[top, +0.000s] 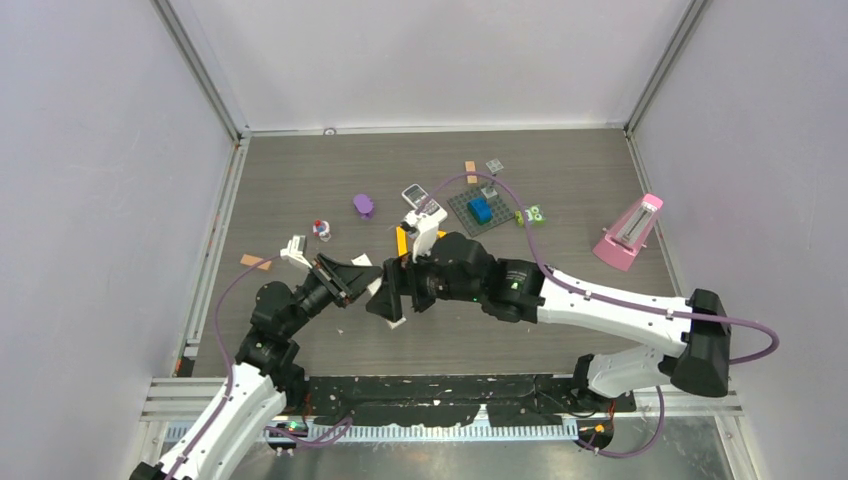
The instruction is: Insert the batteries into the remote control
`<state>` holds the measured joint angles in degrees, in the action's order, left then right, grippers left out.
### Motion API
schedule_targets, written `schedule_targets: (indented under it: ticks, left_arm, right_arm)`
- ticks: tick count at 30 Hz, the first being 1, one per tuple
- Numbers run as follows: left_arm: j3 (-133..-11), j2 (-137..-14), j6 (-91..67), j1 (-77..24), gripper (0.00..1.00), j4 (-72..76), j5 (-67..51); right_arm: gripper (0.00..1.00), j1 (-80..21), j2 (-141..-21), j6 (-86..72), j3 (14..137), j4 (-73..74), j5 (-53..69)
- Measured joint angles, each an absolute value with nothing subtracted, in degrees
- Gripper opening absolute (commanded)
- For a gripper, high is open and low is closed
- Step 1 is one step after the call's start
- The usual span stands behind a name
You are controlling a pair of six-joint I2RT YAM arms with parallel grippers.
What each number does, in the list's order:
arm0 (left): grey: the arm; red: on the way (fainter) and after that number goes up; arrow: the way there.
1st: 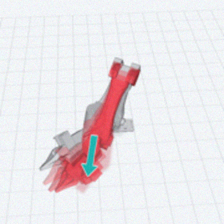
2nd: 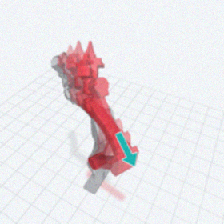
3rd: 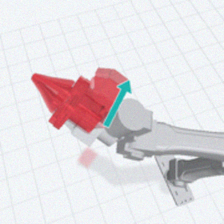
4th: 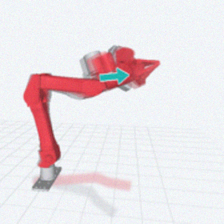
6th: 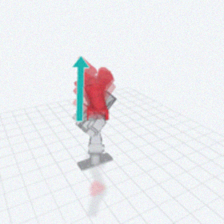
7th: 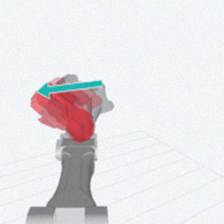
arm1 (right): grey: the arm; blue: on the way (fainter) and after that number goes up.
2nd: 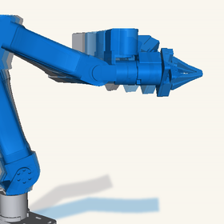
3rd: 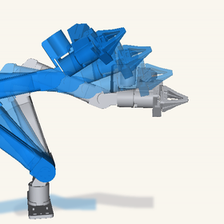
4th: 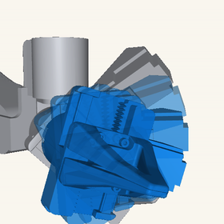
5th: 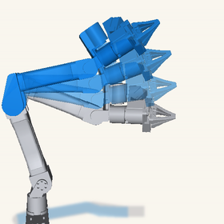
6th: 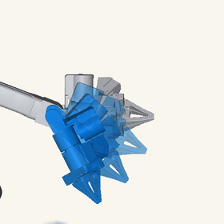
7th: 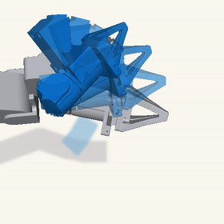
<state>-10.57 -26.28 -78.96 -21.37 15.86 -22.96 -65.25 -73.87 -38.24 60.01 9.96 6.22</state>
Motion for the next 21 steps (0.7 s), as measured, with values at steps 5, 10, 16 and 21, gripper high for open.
schedule_targets:
  ticks: [5,10,16,21]
  left_arm:
    - [-11.18,-25.67,-77.93,-21.37,0.0,12.84,-22.2]
    - [-11.27,-25.58,-77.45,-21.37,0.0,11.05,-21.98]
    - [-11.29,-25.52,-77.25,-21.34,0.0,9.82,-21.67]
    - [-11.79,-25.5,-77.23,-21.23,0.13,9.39,-20.97]
  right_arm:
    - [0.86,-71.07,-79.68,-31.38,69.8,16.93,-4.34]
    - [0.8,-74.98,-86.52,-26.48,74.28,23.44,-13.78]
    - [0.55,-76.16,-90.52,-24.18,74.83,28.42,-20.18]
    - [0.27,-76.38,-90.54,-24.99,75.77,30.0,-22.33]
